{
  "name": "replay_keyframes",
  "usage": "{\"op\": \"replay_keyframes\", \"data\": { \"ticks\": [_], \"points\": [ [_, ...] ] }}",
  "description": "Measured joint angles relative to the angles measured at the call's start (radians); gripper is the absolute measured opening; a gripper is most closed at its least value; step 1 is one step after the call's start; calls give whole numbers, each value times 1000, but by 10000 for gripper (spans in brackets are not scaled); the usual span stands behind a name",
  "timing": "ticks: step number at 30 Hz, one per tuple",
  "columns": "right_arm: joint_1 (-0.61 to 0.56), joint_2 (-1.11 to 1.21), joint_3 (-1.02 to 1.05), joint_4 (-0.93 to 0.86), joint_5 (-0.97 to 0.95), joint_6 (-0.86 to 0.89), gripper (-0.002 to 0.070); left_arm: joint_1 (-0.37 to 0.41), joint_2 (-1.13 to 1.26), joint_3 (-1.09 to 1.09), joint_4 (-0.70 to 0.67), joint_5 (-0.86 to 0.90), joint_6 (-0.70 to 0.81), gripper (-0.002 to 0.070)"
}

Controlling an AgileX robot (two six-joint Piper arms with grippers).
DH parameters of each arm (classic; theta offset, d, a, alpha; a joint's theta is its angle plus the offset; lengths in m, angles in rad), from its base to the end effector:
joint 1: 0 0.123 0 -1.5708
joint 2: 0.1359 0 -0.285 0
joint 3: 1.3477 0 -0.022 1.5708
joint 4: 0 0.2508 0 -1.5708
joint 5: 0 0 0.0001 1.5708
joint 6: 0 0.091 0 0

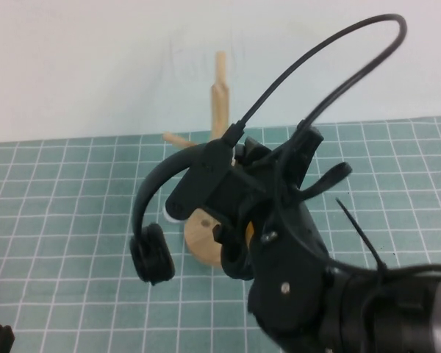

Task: Take out the headphones from the headphone stand
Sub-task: Pick up the headphones from the headphone stand, then place the headphones on the table

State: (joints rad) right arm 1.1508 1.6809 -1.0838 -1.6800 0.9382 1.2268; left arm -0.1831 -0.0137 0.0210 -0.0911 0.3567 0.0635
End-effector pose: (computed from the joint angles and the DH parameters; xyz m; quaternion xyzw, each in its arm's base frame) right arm 0.2093 0.2897 0.2770 -0.3770 0.6810 -0.1955 0.5965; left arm 0.0515 -0.0125 0.1749 0.0738 0.7940 -0.0743 0.5988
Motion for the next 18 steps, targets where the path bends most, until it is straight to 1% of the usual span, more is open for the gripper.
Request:
{"op": "replay_keyframes", "data": {
  "ticks": [5, 6, 7, 9, 12, 14, 16, 18],
  "points": [
    [105, -82, 0, 12, 99, -61, 48, 0, 0, 0, 0, 0, 0, -6],
    [125, -110, 0, 25, 100, -81, -6, 0, 0, 0, 0, 0, 0, -6],
    [148, -140, 0, 51, 94, -108, 49, 0, 0, 0, 0, 0, 0, -6],
    [179, -198, 0, 145, 46, -196, 49, 0, 0, 0, 0, 0, 0, -6],
    [186, -277, 0, 424, -49, -421, 49, 0, 0, 0, 0, 0, 0, -6],
    [157, -303, 0, 648, -33, -609, 49, 0, 0, 0, 0, 0, 0, -6],
    [98, -307, 0, 837, 29, -753, 48, 0, 0, 0, 0, 0, 0, -6],
    [6, -299, 2, 971, 96, -846, 48, 0, 0, 0, 0, 0, 0, -6]
  ]
}}
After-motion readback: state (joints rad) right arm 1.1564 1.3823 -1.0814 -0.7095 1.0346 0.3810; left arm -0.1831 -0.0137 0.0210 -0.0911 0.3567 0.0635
